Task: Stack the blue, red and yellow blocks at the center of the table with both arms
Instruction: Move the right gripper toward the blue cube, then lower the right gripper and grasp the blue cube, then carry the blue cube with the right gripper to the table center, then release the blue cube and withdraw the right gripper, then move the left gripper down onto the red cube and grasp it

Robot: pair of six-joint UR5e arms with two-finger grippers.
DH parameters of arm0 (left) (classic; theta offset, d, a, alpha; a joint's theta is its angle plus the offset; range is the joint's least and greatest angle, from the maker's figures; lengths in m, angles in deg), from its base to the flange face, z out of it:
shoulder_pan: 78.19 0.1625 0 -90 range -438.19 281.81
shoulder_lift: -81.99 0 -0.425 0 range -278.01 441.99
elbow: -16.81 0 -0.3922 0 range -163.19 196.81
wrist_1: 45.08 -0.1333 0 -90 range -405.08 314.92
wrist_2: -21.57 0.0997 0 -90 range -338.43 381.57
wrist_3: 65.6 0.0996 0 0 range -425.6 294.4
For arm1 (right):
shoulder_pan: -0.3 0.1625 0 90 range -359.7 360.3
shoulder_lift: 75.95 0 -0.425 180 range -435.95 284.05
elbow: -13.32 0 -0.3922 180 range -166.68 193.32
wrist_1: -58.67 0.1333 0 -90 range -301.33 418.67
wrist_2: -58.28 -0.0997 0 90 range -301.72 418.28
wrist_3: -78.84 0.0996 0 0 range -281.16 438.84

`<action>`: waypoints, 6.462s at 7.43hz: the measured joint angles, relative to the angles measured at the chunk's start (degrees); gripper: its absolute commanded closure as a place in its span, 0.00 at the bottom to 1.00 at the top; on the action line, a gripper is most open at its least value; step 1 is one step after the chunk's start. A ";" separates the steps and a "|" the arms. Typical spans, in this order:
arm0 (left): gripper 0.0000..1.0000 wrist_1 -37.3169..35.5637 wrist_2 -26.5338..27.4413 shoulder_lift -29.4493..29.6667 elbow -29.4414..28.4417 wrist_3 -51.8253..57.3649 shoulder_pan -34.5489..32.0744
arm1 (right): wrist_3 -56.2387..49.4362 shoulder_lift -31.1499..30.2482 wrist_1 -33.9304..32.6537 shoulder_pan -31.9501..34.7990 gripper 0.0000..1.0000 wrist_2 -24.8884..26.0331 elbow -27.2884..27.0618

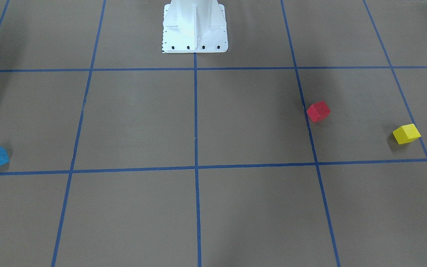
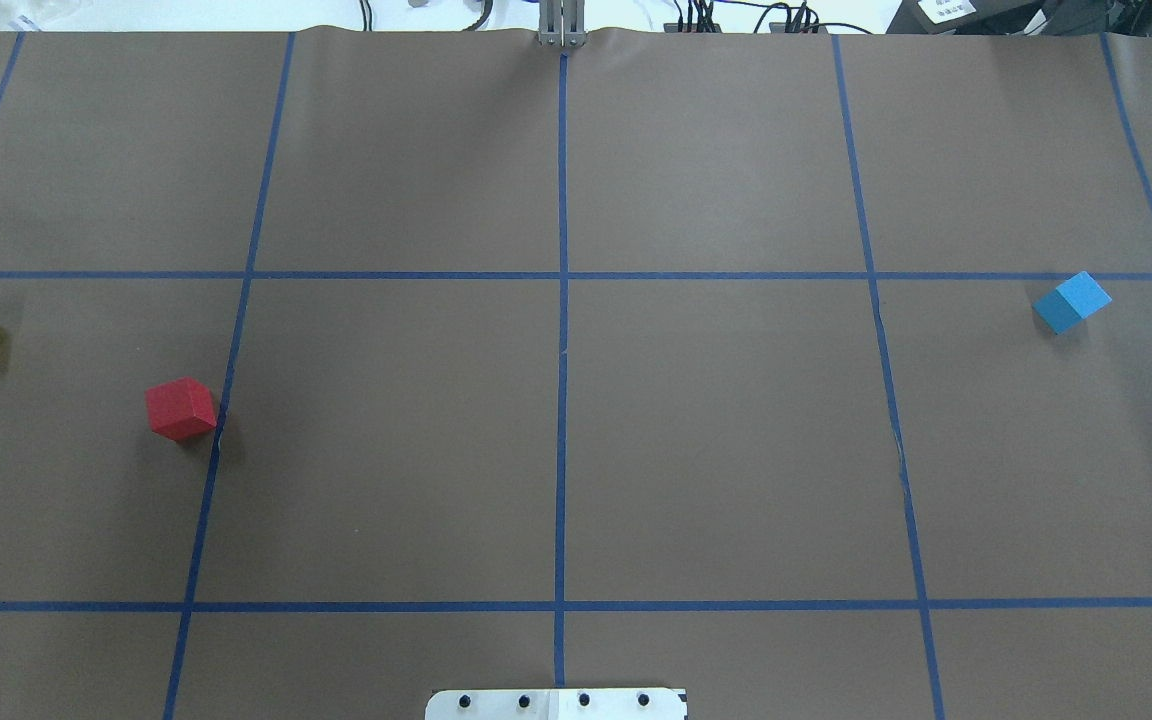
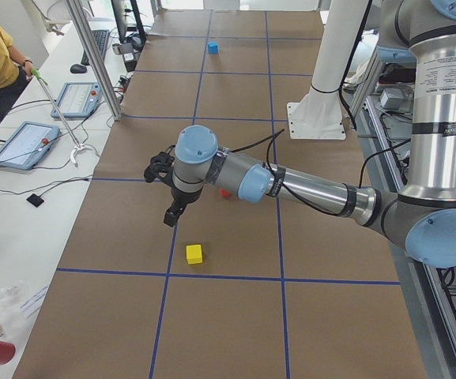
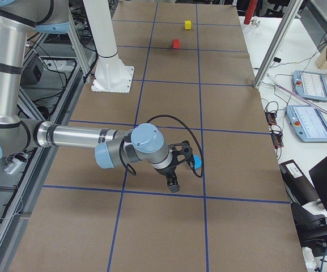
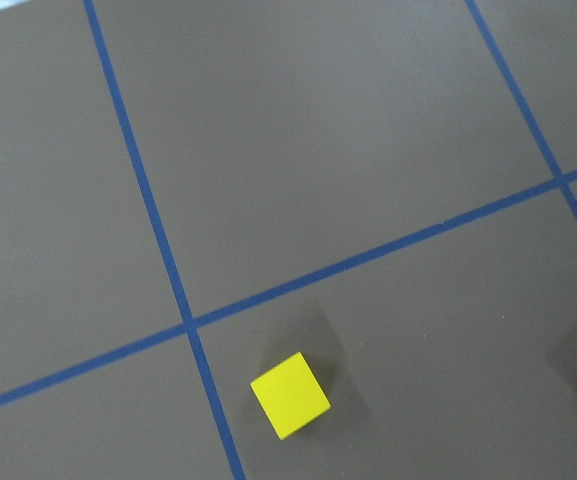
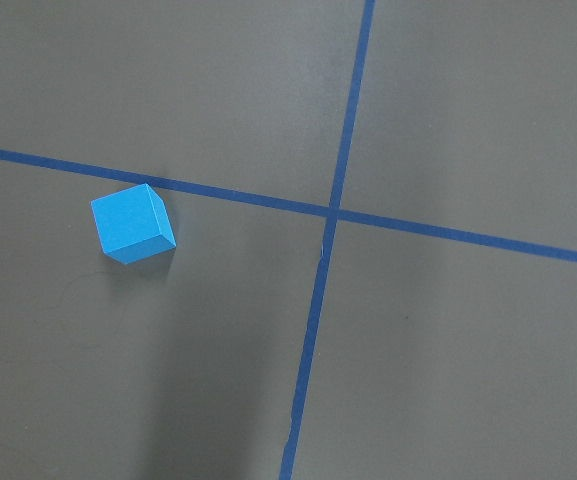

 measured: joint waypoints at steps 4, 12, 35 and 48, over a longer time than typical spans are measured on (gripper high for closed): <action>0.00 1.05 -0.17 2.01 -1.49 0.05 0.09 | 13.14 5.68 9.39 -12.24 0.01 -1.88 3.20; 0.00 2.76 -0.48 1.07 -1.44 0.17 0.09 | 18.48 18.06 9.75 -29.48 0.01 7.95 19.52; 0.00 3.13 -0.53 0.82 -2.94 0.15 0.09 | 78.66 64.48 -18.01 -68.77 0.01 39.21 23.83; 0.00 19.37 16.33 1.06 3.87 -50.88 31.66 | 20.34 41.61 -25.94 -20.62 0.00 9.19 10.31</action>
